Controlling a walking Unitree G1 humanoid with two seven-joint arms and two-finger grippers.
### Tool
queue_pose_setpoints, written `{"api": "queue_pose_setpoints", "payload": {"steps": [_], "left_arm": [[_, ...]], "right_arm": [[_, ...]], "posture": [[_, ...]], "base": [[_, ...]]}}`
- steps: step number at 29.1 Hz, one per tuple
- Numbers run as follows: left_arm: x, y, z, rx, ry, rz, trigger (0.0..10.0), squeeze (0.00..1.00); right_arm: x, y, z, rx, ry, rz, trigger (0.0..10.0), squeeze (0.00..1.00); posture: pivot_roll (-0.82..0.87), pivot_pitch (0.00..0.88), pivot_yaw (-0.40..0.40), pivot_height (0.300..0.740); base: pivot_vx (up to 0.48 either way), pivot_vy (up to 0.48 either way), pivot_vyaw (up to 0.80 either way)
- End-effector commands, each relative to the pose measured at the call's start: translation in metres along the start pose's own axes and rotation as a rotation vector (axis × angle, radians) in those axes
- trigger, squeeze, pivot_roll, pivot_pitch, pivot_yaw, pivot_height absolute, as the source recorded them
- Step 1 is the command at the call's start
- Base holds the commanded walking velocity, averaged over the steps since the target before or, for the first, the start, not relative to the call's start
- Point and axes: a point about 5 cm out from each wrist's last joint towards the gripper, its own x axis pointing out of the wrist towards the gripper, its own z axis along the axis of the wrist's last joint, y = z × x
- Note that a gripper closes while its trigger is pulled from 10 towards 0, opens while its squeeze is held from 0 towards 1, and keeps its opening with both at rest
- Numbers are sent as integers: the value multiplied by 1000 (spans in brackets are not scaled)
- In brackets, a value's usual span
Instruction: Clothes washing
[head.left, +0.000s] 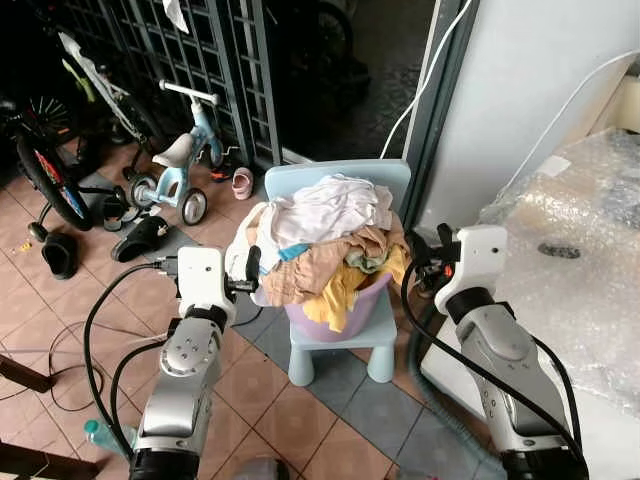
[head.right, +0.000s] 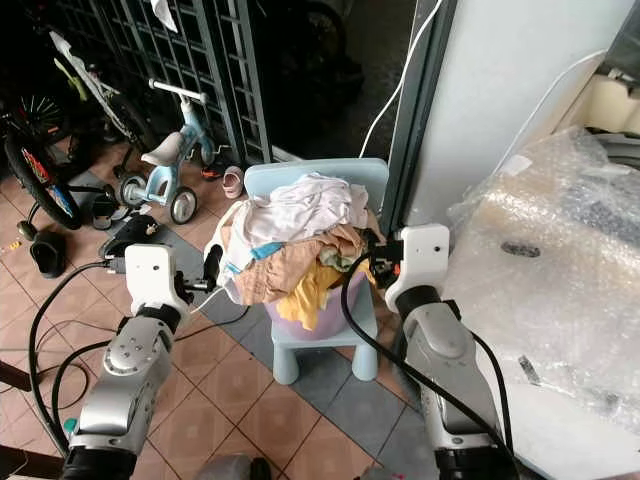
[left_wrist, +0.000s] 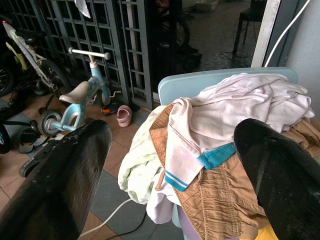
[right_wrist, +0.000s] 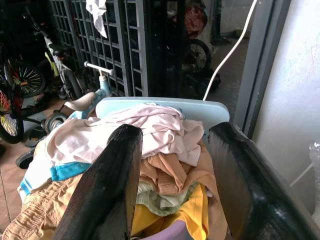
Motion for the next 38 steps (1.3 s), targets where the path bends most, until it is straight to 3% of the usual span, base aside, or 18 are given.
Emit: {"api": "queue_pose_setpoints", "payload": {"steps": [1, 2, 5, 6, 9, 10, 11, 26, 28, 34, 37, 38], "left_arm": [[-1, 5, 0, 6, 5, 16, 10000, 0], [-1, 5, 0, 5, 7, 15, 10000, 0], [-1, 5, 0, 4, 7, 13, 10000, 0], [-1, 4, 0, 3, 7, 12, 10000, 0], [-1, 4, -1, 2, 7, 12, 10000, 0], [0, 4, -1, 2, 7, 13, 10000, 0], [0, 4, -1, 3, 7, 13, 10000, 0], [2, 7, -1, 0, 16, 21, 10000, 0], [2, 6, -1, 0, 18, 24, 10000, 0], [0, 8, -5, -5, 35, 31, 10000, 0], [-1, 8, -6, -11, 40, 28, 10000, 0], [0, 8, -6, -13, 42, 19, 10000, 0]], "right_arm": [[4, 6, 3, -24, -16, 43, 10000, 0], [4, 9, 4, -61, -26, 68, 10000, 365], [5, 10, 4, -63, -26, 72, 10000, 357], [6, 10, 3, -56, -25, 71, 10000, 255], [7, 10, 3, -53, -24, 75, 10000, 259], [8, 10, 2, -55, -21, 80, 10000, 188], [8, 11, 1, -54, -18, 82, 10000, 0], [14, 7, -2, -53, -8, 37, 10000, 0], [13, 6, -5, -30, 1, 3, 10000, 0], [7, -4, -12, -70, 22, -98, 10000, 0], [3, -11, -22, -28, 71, -161, 10000, 0], [2, -11, -24, -1, 75, -172, 10000, 651]], "posture": [[-98, 11, 47, 740], [-98, 11, 47, 740], [-98, 9, 47, 740], [-96, 5, 44, 740], [-94, 3, 43, 740], [-93, 2, 42, 740], [-93, 1, 42, 740], [-85, 0, 46, 740], [-86, 0, 45, 740], [-88, 0, 42, 740], [-88, 0, 42, 740], [-88, 0, 42, 740]], "base": [[0, 0, 800], [0, 0, 800], [0, 0, 800], [0, 0, 800], [0, 0, 792], [0, 0, 544], [0, 0, 0], [0, 0, 0], [0, 0, 0], [0, 0, 0], [0, 0, 0], [0, 0, 0]]}}
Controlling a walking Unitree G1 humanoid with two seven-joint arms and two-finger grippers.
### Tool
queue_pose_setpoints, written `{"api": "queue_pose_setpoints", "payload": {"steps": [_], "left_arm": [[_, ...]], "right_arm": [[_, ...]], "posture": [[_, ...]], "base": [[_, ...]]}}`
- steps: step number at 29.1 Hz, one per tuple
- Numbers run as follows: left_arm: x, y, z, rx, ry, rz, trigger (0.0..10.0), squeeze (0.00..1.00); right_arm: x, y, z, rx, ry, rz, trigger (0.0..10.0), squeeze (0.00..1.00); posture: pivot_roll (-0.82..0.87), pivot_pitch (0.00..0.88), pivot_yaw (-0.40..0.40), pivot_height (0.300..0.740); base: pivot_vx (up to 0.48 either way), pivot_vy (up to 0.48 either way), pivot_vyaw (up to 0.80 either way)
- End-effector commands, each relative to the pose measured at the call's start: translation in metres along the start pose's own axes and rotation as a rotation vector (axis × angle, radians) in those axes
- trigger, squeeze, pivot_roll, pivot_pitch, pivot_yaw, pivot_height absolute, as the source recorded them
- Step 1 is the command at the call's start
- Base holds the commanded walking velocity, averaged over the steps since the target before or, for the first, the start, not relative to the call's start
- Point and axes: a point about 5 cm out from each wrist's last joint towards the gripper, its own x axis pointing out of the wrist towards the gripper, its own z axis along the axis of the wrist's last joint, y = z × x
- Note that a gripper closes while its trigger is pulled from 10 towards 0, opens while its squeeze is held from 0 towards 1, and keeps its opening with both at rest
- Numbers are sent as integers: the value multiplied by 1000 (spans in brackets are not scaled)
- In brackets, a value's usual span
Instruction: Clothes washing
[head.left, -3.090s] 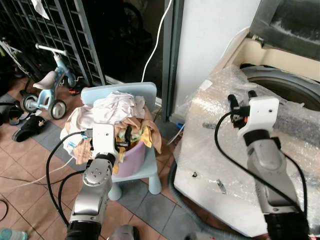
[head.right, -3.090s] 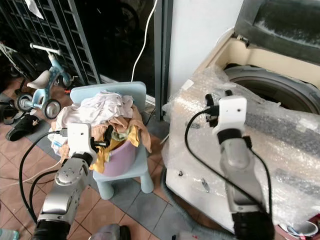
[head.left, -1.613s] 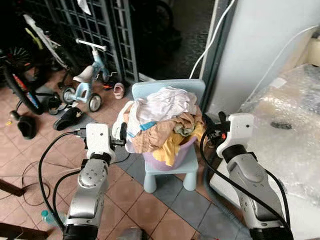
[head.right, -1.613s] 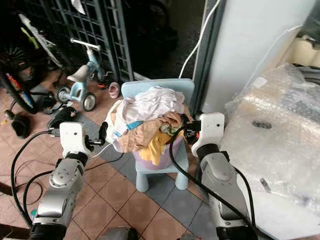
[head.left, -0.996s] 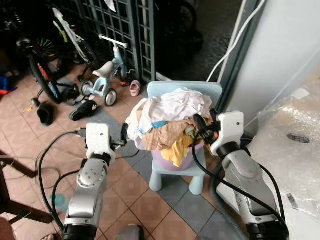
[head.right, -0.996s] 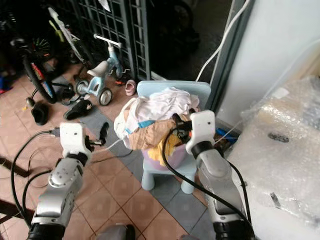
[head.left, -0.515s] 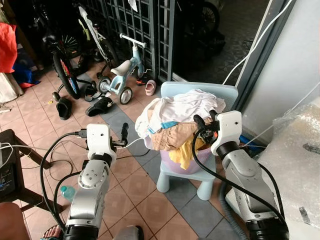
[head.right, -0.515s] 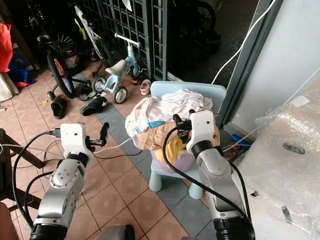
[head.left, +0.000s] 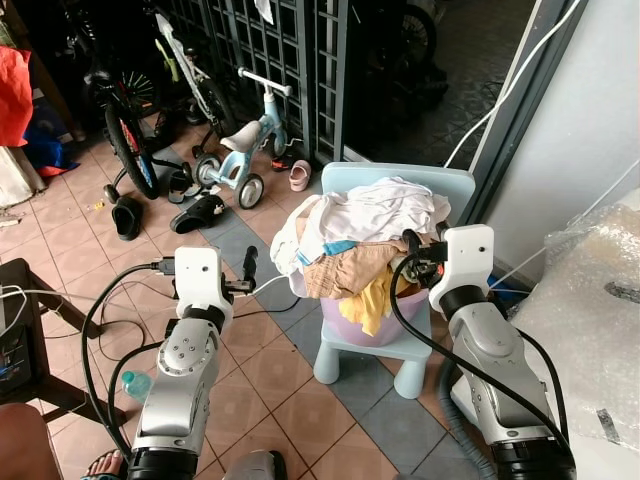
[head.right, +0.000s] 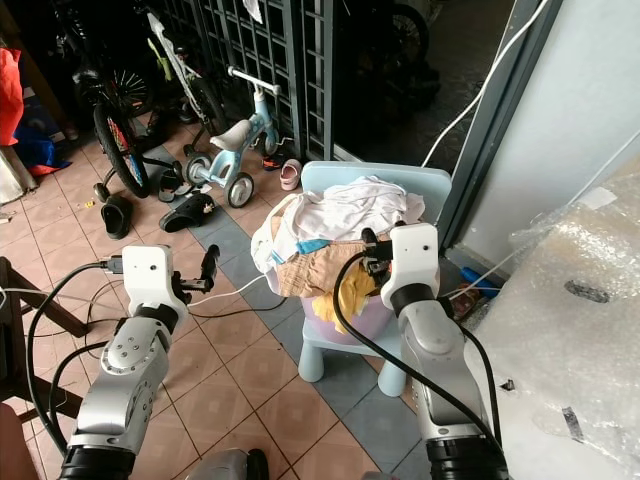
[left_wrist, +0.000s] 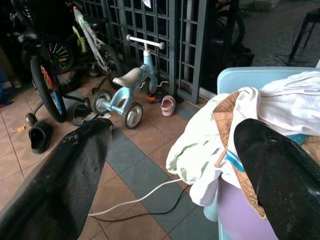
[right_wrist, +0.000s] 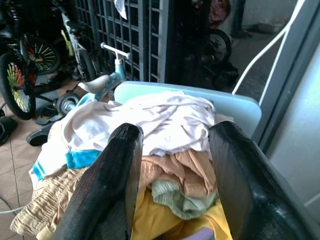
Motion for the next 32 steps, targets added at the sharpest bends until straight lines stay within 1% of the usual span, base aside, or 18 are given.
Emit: {"api": "queue_pose_setpoints", "payload": {"steps": [1, 2, 4, 9, 13, 14, 24, 26, 27, 29, 31, 32], "left_arm": [[-1, 3, -3, -1, 21, -2, 10000, 0], [-1, 2, -3, -7, 16, -15, 10000, 0], [-2, 1, -3, -17, 11, -32, 10000, 0], [-2, 1, -3, -10, 14, -32, 10000, 0], [-2, 1, -3, -9, 15, -32, 10000, 0], [-3, 1, -3, -10, 16, -32, 10000, 0], [-3, 1, -3, -10, 19, -35, 10000, 0], [-3, 1, -3, -11, 21, -35, 10000, 0], [-3, 1, -3, -11, 21, -35, 10000, 0], [-3, 0, -4, -12, 22, -37, 10000, 0], [-3, 0, -4, -12, 22, -38, 10000, 0], [-3, 0, -4, -12, 22, -39, 10000, 0]], "right_arm": [[0, -1, -3, 28, 12, -17, 10000, 957], [0, -1, -2, 33, 7, -11, 10000, 1000], [-1, 0, -2, 25, 2, -6, 10000, 1000], [1, 1, -2, 19, 0, -5, 10000, 1000], [2, 3, -2, -1, 6, 18, 10000, 1000], [2, 3, -2, -2, 7, 21, 10000, 0], [3, 10, -6, 5, 29, 62, 10000, 0], [4, 14, -8, -3, 41, 107, 10000, 0], [4, 14, -8, -3, 41, 107, 10000, 0], [5, 20, -9, -52, 48, 171, 10000, 0], [6, 21, -10, -63, 53, 185, 10000, 0], [7, 22, -12, -54, 64, 192, 10000, 0]], "posture": [[-87, 0, 47, 740], [-87, 0, 47, 740], [-90, 0, 52, 740], [-90, 0, 51, 740], [-88, 1, 51, 740], [-86, 3, 50, 740], [-84, 6, 50, 740], [-84, 6, 50, 740], [-84, 6, 50, 740], [-84, 8, 48, 740], [-83, 8, 47, 740], [-81, 9, 45, 740]], "base": [[0, 0, 0], [292, 0, 0], [409, 0, 0], [411, 0, 0], [308, 0, 0], [311, 0, 0], [313, 0, 0], [319, 0, 0], [319, 0, 0], [315, 0, 0], [315, 0, 0], [315, 0, 0]]}}
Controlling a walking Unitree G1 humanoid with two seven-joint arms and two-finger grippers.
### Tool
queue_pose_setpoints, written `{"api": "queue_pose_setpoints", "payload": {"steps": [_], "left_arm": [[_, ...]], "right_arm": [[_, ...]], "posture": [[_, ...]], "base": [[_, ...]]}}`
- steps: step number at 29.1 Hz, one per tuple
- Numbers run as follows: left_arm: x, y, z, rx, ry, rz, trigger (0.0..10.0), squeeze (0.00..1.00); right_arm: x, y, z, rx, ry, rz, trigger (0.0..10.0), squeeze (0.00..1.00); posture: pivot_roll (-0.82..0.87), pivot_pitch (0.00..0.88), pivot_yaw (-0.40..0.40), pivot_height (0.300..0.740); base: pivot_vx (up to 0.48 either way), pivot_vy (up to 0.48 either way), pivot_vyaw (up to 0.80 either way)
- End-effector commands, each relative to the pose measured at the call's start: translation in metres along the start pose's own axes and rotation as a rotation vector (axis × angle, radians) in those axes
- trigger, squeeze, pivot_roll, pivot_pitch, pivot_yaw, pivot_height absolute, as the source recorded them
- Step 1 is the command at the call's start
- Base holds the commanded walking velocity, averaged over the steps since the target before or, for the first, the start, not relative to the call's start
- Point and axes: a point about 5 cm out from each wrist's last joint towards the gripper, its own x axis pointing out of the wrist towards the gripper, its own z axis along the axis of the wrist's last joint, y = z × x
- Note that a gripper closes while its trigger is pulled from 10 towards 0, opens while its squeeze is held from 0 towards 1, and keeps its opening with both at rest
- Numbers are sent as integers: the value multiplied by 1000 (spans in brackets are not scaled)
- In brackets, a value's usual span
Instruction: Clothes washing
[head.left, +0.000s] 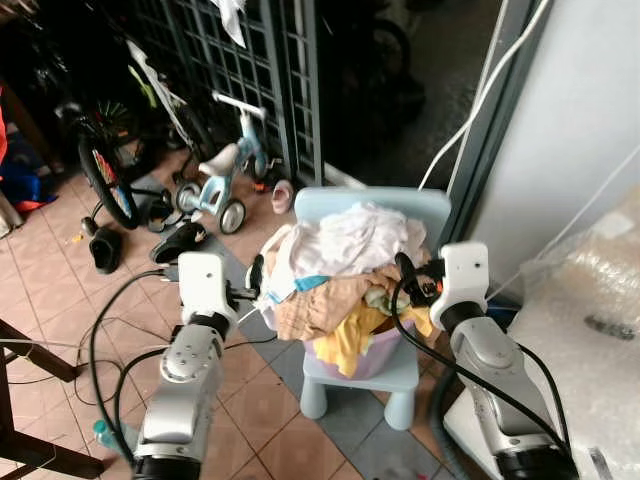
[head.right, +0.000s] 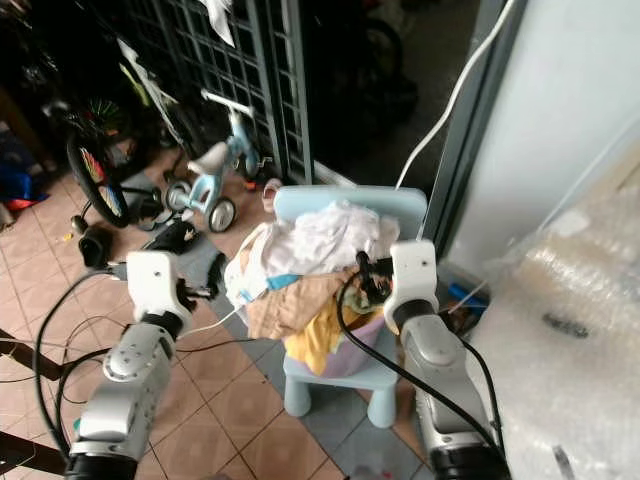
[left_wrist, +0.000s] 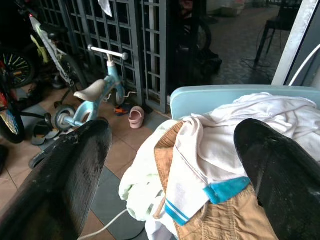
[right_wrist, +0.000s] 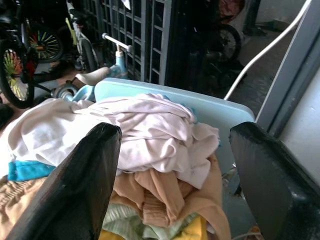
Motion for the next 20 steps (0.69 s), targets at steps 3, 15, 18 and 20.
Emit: {"api": "queue_pose_setpoints", "payload": {"steps": [3, 15, 18, 20], "left_arm": [[-2, 12, 0, 13, 3, 40, 10000, 0], [-6, 16, -2, 19, 21, 60, 10000, 0], [-9, 17, -2, 20, 25, 60, 10000, 0], [-11, 17, -2, 10, 25, 55, 10000, 0]], "right_arm": [[8, 14, 2, 16, 8, 87, 10000, 0], [17, 19, 0, -60, 27, 143, 10000, 0], [22, 17, -1, -54, 38, 122, 10000, 0], [25, 15, -1, -57, 49, 116, 10000, 0]], "posture": [[-75, 9, 42, 740], [-50, 22, 34, 740], [-40, 29, 34, 740], [-35, 34, 34, 740]], "base": [[316, 0, 0], [444, 0, 0], [444, 0, 0], [398, 0, 0]]}}
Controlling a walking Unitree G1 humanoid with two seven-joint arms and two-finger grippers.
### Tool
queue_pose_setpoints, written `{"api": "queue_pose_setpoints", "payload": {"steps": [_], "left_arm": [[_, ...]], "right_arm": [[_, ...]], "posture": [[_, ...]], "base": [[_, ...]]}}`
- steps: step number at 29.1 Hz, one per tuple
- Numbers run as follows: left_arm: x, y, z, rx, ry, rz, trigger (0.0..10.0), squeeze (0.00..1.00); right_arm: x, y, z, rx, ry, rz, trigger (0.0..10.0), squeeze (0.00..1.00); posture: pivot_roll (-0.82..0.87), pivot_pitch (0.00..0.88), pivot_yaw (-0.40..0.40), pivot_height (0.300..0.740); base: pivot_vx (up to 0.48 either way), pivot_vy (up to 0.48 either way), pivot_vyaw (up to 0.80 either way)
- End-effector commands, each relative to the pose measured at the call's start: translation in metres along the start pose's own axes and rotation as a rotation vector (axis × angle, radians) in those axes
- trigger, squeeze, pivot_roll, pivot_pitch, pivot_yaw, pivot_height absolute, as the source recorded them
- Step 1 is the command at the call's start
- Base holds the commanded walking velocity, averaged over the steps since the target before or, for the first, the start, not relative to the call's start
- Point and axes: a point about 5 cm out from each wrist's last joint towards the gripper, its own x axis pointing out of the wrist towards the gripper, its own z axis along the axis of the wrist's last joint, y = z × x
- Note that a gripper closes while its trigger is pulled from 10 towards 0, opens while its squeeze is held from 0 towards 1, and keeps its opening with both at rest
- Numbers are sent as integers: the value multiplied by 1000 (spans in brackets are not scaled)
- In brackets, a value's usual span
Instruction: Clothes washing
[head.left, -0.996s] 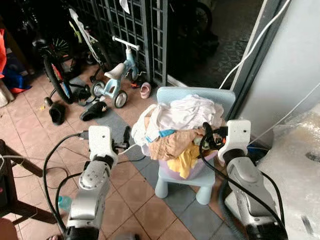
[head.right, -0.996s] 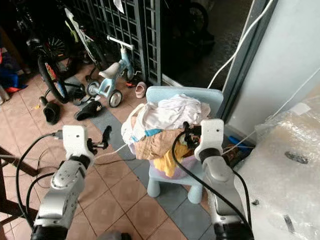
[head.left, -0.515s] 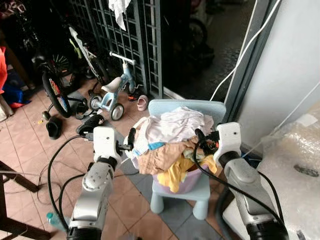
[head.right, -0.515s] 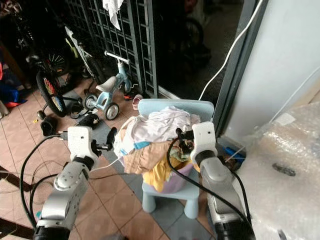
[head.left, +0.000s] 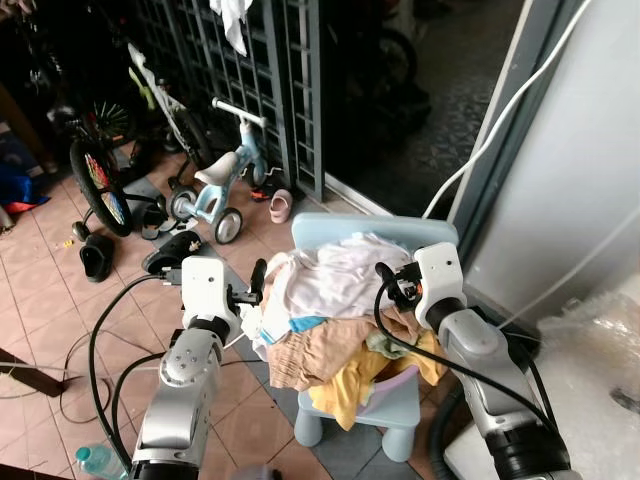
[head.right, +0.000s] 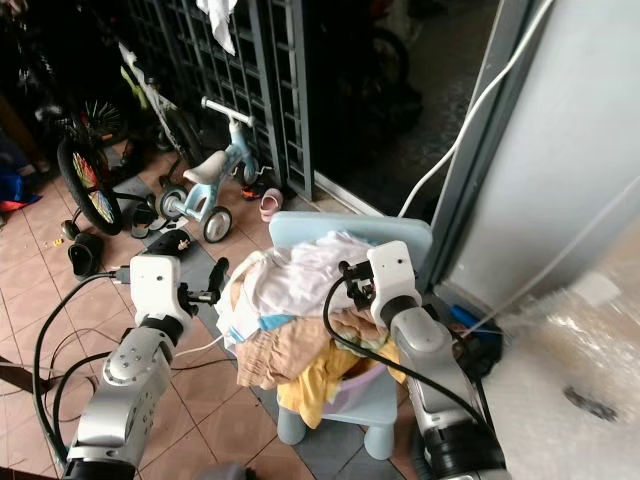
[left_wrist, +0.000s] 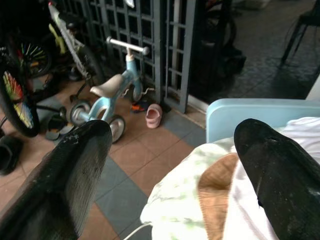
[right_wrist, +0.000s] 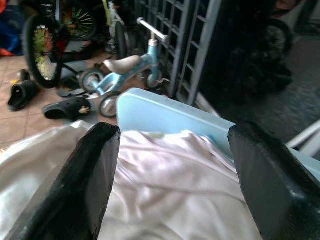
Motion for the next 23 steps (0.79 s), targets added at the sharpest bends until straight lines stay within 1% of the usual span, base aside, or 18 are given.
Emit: {"api": "queue_pose_setpoints", "payload": {"steps": [1, 2, 3, 4, 5, 8, 9, 11, 13, 14, 15, 16, 17, 18, 21, 23], "left_arm": [[1, -2, 5, -5, -13, -6, 10000, 0], [-1, -2, 6, -4, -16, 3, 10000, 0], [-2, -1, 5, 23, -12, 7, 10000, 0], [-2, -1, 5, 23, -12, 7, 10000, 0], [-4, 1, 3, 29, 9, 20, 10000, 0], [-7, 1, 4, 20, 16, 15, 10000, 0], [-10, 0, 4, 20, 28, 9, 10000, 0], [-12, 0, 4, 16, 36, 7, 10000, 0], [-17, 1, 4, 17, 41, 7, 10000, 0], [-17, 1, 4, 17, 41, 7, 10000, 0], [-19, 2, 4, 17, 47, 13, 10000, 0], [-20, 3, 3, 17, 49, 16, 10000, 0], [-21, 3, 3, 18, 53, 19, 10000, 0], [-22, 4, 2, 19, 56, 20, 10000, 0], [-23, 3, 1, 21, 70, 14, 10000, 0], [-23, 2, 1, 24, 78, 10, 10000, 0]], "right_arm": [[-2, -9, -6, -6, 28, -27, 10000, 0], [0, -11, -8, -18, 41, -28, 10000, 0], [2, -13, -10, -33, 62, -32, 10000, 0], [2, -13, -10, -33, 62, -32, 10000, 0], [4, -14, -14, -35, 95, -34, 10000, 0], [7, -16, -23, -24, 158, -40, 10000, 0], [10, -15, -31, -15, 219, -30, 10000, 0], [11, -12, -38, 5, 269, -13, 10000, 0], [15, -2, -46, 35, 324, 55, 10000, 0], [15, -2, -46, 35, 324, 55, 10000, 0], [17, 3, -49, 30, 341, 90, 9490, 0], [18, 4, -49, 28, 346, 102, 6157, 0], [19, 8, -51, 47, 364, 129, 4941, 0], [20, 10, -52, 58, 377, 139, 0, 0], [23, 13, -55, 78, 410, 158, 0, 0], [24, 14, -57, 120, 432, 151, 0, 0]], "posture": [[-32, 37, 34, 740], [-25, 41, 31, 740], [-23, 42, 30, 740], [-23, 42, 30, 740], [-13, 48, 25, 740], [11, 62, 9, 740], [22, 68, 4, 740], [32, 75, -4, 740], [48, 85, -14, 740], [48, 85, -14, 740], [51, 87, -16, 740], [51, 87, -16, 740], [54, 89, -21, 740], [55, 90, -21, 740], [56, 90, -22, 740], [57, 94, -21, 740]], "base": [[255, 0, 0], [0, 0, 0], [0, 0, 0], [0, 0, 0], [0, 0, 0], [0, 0, 0], [0, 0, 0], [0, 0, 0], [0, 0, 0], [0, 0, 0], [0, 0, 0], [0, 0, 0], [0, 0, 0], [0, 0, 0], [0, 0, 0], [0, 0, 0]]}}
